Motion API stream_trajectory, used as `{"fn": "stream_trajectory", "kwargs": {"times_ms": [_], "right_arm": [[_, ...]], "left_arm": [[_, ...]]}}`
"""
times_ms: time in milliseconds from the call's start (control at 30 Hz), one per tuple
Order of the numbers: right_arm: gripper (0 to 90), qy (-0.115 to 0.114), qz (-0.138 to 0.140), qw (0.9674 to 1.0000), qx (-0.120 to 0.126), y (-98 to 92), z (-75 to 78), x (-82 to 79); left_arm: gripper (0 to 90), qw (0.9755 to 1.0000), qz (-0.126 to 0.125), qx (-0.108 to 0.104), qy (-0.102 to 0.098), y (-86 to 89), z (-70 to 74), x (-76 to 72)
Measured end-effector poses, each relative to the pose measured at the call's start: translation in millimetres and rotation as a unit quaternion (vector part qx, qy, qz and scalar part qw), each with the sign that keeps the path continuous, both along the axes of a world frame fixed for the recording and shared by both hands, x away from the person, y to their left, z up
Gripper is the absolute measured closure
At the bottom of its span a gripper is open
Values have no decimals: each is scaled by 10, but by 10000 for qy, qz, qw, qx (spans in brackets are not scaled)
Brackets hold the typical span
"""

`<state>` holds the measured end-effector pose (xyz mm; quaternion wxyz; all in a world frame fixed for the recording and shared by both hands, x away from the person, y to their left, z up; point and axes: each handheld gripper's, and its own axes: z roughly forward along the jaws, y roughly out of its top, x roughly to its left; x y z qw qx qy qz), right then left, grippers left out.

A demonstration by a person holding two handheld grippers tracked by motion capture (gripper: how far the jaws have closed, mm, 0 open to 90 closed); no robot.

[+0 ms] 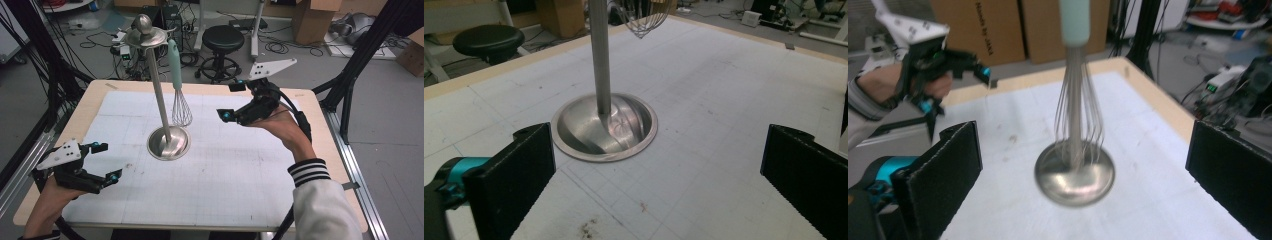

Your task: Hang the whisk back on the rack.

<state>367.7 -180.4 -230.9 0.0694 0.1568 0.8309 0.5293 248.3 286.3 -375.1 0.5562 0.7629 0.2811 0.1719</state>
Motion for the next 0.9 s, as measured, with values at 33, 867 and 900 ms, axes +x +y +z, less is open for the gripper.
{"fn": "stream_trajectory", "kwargs": {"times_ms": [33,867,900], "right_arm": [[2,-59,-36,10000,-40,-29,-26,-22],[2,-81,-863,9959,271,-954,-819,-706],[2,-102,-893,9955,294,-976,-850,-723]], "left_arm": [[17,10000,0,2,0,3,1,0],[17,10000,-68,4,0,-92,-57,57],[17,10000,-63,16,-12,-92,-58,56]]}}
